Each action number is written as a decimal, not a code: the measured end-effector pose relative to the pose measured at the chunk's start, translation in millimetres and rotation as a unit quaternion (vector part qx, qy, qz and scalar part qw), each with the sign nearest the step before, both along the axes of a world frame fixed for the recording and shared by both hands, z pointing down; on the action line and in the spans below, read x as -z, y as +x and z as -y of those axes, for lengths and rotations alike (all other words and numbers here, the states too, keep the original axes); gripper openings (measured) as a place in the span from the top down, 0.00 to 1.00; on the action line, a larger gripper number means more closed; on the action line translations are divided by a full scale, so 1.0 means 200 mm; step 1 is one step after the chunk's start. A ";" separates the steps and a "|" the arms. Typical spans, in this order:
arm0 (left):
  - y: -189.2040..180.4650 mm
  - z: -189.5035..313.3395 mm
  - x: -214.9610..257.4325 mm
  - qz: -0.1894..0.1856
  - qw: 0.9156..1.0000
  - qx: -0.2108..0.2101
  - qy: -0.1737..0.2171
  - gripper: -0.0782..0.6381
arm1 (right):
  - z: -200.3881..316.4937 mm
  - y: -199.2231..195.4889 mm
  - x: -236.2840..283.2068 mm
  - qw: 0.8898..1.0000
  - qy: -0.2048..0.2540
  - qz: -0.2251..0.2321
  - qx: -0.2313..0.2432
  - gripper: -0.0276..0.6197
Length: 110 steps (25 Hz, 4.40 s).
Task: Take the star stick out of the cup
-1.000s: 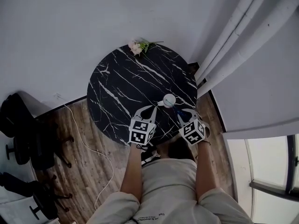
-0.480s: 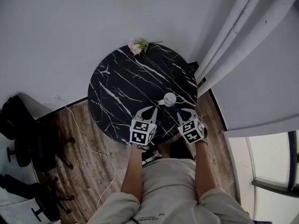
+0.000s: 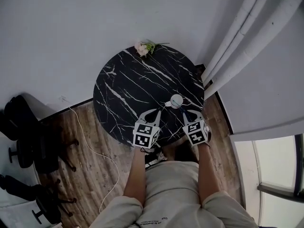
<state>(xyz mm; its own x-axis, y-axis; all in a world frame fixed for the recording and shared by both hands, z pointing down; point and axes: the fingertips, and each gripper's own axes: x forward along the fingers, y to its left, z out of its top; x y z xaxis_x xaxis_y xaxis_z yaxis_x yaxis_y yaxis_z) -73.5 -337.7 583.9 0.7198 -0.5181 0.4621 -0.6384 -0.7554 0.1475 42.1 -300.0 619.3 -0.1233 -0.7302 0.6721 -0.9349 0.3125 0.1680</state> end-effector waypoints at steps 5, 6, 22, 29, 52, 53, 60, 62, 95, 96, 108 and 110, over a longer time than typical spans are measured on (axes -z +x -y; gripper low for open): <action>-0.02 0.01 0.00 0.001 1.000 0.001 0.001 0.86 | 0.00 0.00 0.00 1.000 0.000 0.010 -0.011 0.88; -0.01 0.01 0.00 0.001 1.000 0.000 0.002 0.86 | 0.00 0.00 0.01 1.000 0.001 0.010 -0.012 0.88; 0.01 -0.02 -0.02 0.007 1.000 -0.012 -0.003 0.86 | -0.01 0.03 0.06 1.000 0.012 0.011 -0.022 0.89; 0.03 -0.03 -0.03 0.012 1.000 -0.017 -0.004 0.86 | -0.02 0.05 0.08 0.999 0.014 0.017 -0.030 0.89; 0.04 -0.06 -0.02 0.013 1.000 -0.015 -0.003 0.86 | -0.05 0.12 0.21 0.999 0.020 0.025 -0.031 0.89; 0.03 -0.06 -0.02 0.013 1.000 -0.014 -0.003 0.86 | -0.05 0.12 0.23 0.999 0.021 0.024 -0.030 0.89; 0.03 -0.06 -0.01 0.012 1.000 -0.013 -0.001 0.86 | -0.05 0.12 0.29 0.999 0.033 0.028 -0.030 0.89; 0.04 -0.07 -0.01 0.012 1.000 -0.014 0.000 0.86 | -0.06 0.13 0.30 0.998 0.036 0.033 -0.034 0.89; 0.19 -0.11 0.02 -0.012 0.999 0.029 -0.008 0.86 | -0.16 0.46 0.21 0.986 0.074 0.089 -0.121 0.89; 0.21 -0.13 0.03 -0.012 0.999 0.035 -0.008 0.86 | -0.16 0.47 0.21 0.987 0.072 0.090 -0.115 0.89; 0.43 -0.33 0.10 0.028 0.997 0.071 0.006 0.86 | -0.25 0.64 0.26 0.988 0.072 0.122 -0.054 0.89; 0.47 -0.37 0.08 0.037 0.997 0.071 0.010 0.86 | -0.28 0.67 0.25 0.988 0.075 0.125 -0.049 0.89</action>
